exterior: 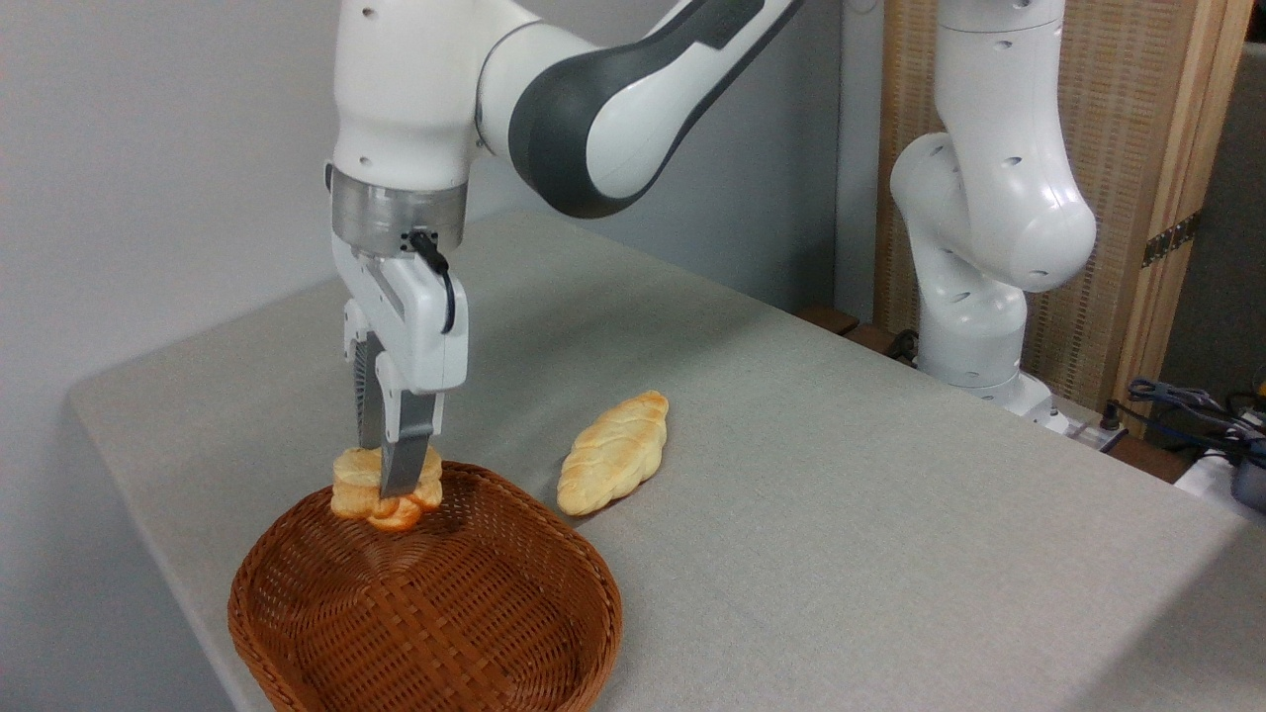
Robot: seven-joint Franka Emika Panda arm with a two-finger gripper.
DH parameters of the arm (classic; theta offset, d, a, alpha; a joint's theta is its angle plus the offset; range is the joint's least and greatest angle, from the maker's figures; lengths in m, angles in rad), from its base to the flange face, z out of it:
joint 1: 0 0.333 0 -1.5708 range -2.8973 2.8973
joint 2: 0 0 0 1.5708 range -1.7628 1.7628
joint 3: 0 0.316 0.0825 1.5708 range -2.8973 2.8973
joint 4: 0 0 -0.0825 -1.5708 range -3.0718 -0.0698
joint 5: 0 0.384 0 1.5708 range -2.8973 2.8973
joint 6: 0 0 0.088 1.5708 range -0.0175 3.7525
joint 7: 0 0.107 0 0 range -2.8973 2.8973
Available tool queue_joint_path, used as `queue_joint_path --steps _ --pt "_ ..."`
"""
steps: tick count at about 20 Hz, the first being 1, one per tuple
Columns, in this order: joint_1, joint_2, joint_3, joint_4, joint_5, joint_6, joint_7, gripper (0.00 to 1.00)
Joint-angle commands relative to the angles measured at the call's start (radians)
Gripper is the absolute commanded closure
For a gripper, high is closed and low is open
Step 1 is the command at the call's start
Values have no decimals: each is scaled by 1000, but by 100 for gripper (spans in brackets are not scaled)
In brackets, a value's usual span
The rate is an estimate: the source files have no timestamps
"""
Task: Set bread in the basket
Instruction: 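Lift the roll and carry it over the wicker basket, lowering it in, then open the gripper to release the roll into the basket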
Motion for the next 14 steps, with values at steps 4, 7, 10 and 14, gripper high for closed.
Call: queue_joint_path --steps 4,7,10,14 --pt "-9 9 14 1 -16 8 -8 0" --pt "-9 -1 14 1 -16 3 -11 0" --pt "-11 -34 13 2 -1 -3 -100 0" --pt "-9 -78 16 7 5 -98 -151 0"
